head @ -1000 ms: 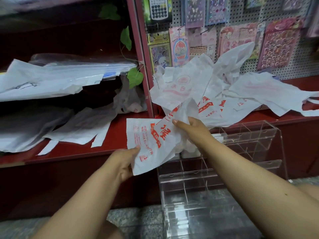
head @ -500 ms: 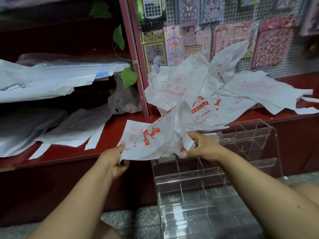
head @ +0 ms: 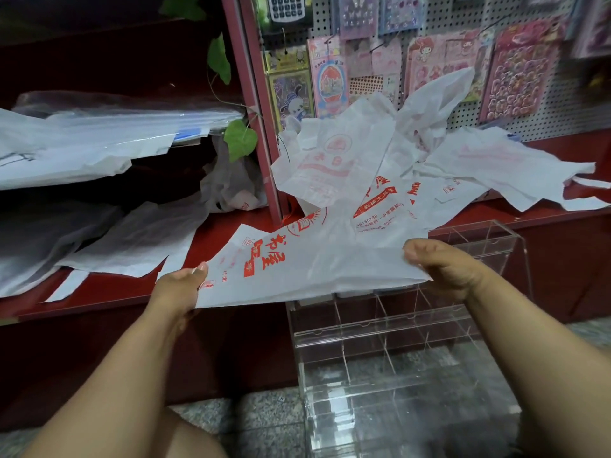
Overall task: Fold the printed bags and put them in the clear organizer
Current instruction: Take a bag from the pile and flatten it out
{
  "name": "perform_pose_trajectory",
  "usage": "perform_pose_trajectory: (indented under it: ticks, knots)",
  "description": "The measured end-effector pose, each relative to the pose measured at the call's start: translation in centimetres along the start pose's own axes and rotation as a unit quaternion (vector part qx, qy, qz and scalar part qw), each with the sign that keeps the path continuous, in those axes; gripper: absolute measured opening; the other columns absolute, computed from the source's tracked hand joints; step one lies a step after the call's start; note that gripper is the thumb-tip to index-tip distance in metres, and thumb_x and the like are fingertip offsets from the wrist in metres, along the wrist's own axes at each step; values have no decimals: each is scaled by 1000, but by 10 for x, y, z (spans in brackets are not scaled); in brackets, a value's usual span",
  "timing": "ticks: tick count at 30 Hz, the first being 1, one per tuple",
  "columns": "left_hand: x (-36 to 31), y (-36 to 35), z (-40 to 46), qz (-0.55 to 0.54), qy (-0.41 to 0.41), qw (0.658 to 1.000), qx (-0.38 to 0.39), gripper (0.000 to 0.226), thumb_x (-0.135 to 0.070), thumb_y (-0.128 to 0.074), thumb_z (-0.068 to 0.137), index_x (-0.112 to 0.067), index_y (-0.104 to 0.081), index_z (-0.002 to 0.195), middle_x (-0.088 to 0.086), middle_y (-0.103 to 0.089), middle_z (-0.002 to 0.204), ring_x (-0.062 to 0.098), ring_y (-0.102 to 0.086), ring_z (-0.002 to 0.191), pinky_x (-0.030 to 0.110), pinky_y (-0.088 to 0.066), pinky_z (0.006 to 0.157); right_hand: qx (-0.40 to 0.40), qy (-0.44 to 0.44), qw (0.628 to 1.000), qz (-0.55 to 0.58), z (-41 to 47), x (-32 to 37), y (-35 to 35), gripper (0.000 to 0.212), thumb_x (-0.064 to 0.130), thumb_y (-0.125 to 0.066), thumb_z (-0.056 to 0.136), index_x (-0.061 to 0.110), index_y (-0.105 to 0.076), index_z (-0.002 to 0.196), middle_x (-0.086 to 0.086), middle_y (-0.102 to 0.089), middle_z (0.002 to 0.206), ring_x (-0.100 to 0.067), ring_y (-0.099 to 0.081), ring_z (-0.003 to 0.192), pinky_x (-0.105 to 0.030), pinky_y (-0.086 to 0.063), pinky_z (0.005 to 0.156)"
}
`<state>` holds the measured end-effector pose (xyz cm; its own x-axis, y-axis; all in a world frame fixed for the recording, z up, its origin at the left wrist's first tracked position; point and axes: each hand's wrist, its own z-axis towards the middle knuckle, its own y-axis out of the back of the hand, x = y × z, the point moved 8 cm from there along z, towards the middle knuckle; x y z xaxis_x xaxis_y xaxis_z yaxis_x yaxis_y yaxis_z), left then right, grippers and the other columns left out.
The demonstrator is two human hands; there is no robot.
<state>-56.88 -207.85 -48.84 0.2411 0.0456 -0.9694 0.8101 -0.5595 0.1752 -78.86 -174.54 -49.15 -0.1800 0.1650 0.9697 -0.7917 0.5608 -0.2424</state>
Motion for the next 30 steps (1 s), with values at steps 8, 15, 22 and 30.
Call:
perform_pose_trajectory:
  ticks: [8, 15, 22, 30]
  knots:
    - [2, 3, 2, 103, -26, 994, 16, 23, -23, -59, 97, -5, -66, 86, 13, -72, 87, 22, -64, 69, 28, -47, 66, -56, -72, 930, -356, -8, 1, 12, 30, 27, -82, 70, 15, -65, 90, 14, -55, 59, 1, -48, 51, -18, -34, 56]
    - [21, -12, -9, 70, 96, 980, 163, 13, -5, -58, 94, 4, -63, 103, 21, -73, 97, 27, -73, 72, 32, -59, 54, -27, -179, 944, -274, -5, -37, -19, 86, 72, -79, 46, 23, -65, 115, 3, -70, 113, -20, -63, 109, -39, -45, 102]
    - [13, -1, -7, 45, 67, 986, 149, 16, -7, -57, 95, 3, -66, 104, 19, -74, 94, 24, -74, 69, 29, -59, 53, -64, -120, 991, 1, 0, -22, -20, 39, 15, -67, 75, 5, -63, 112, -18, -70, 103, -23, -70, 80, -33, -60, 74]
    - [5, 11, -3, 115, 16, 985, 127, 17, -11, -58, 96, 1, -68, 103, 19, -74, 95, 29, -73, 76, 35, -59, 66, -352, 68, 925, -128, -17, 32, 40, 9, 3, -71, 81, 10, -69, 86, -5, -71, 89, -16, -66, 82, -23, -54, 70]
